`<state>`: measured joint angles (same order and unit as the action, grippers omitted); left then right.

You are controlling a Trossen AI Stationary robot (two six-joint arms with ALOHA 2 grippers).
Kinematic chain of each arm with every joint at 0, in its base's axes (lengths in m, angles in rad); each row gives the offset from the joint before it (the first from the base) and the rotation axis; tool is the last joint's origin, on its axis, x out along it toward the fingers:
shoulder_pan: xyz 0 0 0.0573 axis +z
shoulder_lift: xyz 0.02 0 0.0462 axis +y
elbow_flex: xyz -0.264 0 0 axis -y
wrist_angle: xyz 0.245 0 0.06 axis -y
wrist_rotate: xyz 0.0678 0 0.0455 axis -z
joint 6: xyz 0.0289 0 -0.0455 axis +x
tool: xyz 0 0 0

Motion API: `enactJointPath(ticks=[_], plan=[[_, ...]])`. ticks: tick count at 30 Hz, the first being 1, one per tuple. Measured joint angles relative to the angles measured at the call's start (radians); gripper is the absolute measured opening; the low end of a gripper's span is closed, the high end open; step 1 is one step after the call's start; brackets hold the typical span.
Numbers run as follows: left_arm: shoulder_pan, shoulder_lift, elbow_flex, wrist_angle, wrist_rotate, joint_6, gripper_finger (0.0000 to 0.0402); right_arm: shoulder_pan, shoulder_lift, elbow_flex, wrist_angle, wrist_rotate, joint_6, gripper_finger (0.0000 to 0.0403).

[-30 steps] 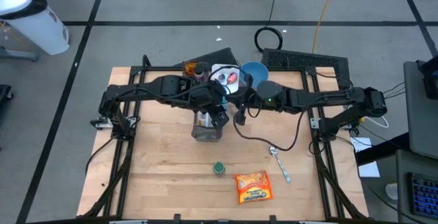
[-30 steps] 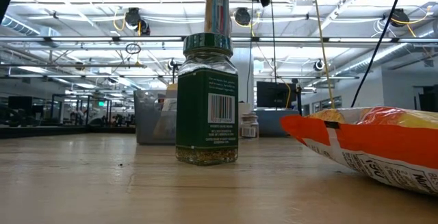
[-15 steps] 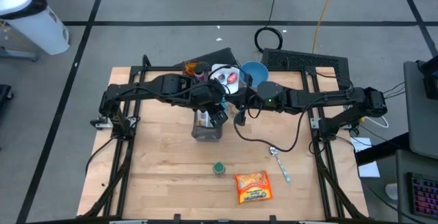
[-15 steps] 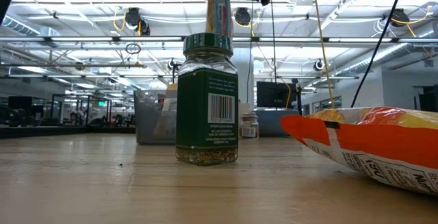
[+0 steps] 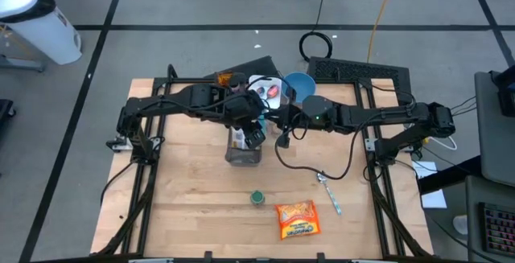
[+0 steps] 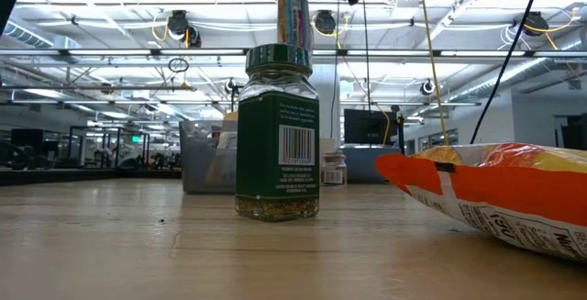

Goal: Pick & Place Food Item
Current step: Put the blue noodle pack into the bottom black bin

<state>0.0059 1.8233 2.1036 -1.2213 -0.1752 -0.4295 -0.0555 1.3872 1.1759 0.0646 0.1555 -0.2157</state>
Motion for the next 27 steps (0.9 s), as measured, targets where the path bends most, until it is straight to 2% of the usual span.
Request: enactJointPath(ticks=[3, 15, 18, 24, 27], plan=[[0.006, 0.000, 0.000, 0.017, 0.035, 0.027, 0.0186, 0.000, 0.000, 0.000, 0.020, -0.025, -0.019, 0.0000], [0.007, 0.000, 0.000, 0.018, 0.037, 0.033, 0.0178, 0.000, 0.000, 0.000, 0.035, -0.024, -0.059, 0.0000], [0.007, 0.000, 0.000, 0.018, 0.044, 0.036, 0.0146, 0.000, 0.000, 0.000, 0.043, -0.026, -0.066, 0.0000], [0.011, 0.000, 0.000, 0.020, 0.056, 0.055, 0.0053, 0.002, 0.000, 0.000, 0.052, -0.028, -0.072, 0.0000], [0.021, 0.000, 0.000, 0.026, 0.104, 0.072, 0.0013, 0.008, 0.000, 0.000, 0.066, -0.028, -0.082, 0.0000]])
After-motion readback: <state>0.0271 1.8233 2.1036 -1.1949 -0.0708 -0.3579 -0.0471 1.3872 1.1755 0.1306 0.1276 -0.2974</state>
